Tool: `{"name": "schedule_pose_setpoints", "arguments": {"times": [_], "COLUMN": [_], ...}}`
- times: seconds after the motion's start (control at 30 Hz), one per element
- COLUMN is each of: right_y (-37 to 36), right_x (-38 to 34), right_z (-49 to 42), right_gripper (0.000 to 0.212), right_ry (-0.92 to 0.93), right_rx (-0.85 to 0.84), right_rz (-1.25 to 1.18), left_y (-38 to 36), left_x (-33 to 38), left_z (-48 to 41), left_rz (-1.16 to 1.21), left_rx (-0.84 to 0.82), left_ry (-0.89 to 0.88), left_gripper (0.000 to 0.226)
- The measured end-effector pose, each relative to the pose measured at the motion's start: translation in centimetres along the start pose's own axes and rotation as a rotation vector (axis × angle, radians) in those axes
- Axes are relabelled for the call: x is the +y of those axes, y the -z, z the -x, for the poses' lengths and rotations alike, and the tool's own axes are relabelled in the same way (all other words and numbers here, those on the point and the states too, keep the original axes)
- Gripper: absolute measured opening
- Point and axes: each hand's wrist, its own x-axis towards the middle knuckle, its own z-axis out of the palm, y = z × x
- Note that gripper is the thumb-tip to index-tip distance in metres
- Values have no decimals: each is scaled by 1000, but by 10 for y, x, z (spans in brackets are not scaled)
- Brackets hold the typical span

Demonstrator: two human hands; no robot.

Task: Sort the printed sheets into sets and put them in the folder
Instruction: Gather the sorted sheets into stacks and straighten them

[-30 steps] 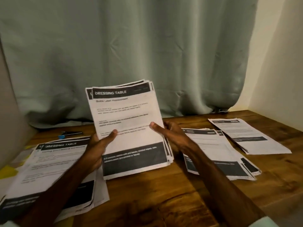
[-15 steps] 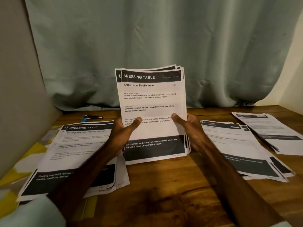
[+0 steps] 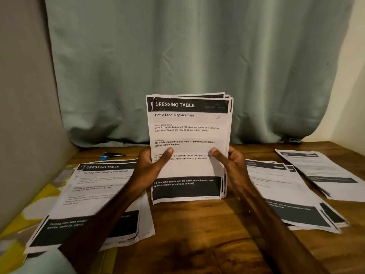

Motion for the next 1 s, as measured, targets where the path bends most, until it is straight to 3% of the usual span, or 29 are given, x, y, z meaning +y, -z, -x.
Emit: {"name": "schedule_pose_setpoints", "arguments": {"times": [0.27, 0.33, 0.4, 0.47, 0.57, 0.73, 0.83, 1.0], "right_y": [-1, 2, 5, 7, 4, 0, 4, 6], "right_x": [-29, -32, -29, -21, -10, 8, 13, 21], "right_z": [-18, -21, -21, -21, -21, -20, -21, -24], "right_gripper": [22, 22, 23, 23, 19, 20, 19, 29], "right_ry": [-31, -25, -28, -28, -33, -56, -34, -48], "right_rx": [-2, -6, -12, -8, 25, 106, 122, 129], "right_rz": [-33, -3, 3, 16, 29, -20, 0, 40], "left_y": [2, 1, 0, -4, -24, -70, -82, -83], "left_x": [2, 5, 11, 24, 49, 42, 36, 35], "left_z": [-6, -8, -15, -26, -46, -68, -73, -83], "left_rz": [-73, -94, -235, -493, -821, -1126, -1193, -1049], "left_rx": [-65, -69, 70, 254, 228, -57, -49, 9], "left_ry": [40, 18, -164, -500, -860, -901, -948, -946], "left_gripper": [15, 28, 54, 70, 66, 63, 60, 55]}}
